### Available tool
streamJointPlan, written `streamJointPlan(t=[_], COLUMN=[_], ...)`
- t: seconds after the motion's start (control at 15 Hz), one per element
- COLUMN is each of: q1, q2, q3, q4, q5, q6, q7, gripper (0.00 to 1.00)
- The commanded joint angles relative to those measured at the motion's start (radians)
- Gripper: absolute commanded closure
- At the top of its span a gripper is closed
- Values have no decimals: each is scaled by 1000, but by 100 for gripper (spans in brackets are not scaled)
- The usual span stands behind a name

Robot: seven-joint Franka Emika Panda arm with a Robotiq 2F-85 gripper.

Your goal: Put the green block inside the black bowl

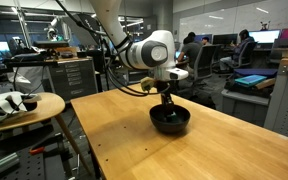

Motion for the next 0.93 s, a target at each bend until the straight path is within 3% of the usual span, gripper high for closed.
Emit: streamJointPlan(t=[0.0, 0.27, 0.67, 0.87], q1=[31, 58, 104, 86], q2=[13, -52, -255, -373], q3=[-33, -50, -119, -129], q4=[11, -48, -217, -314], q5=[27, 16, -52, -102], q6=[34, 69, 105, 74], q7=[-16, -10, 4, -18], gripper=[32, 2, 0, 0])
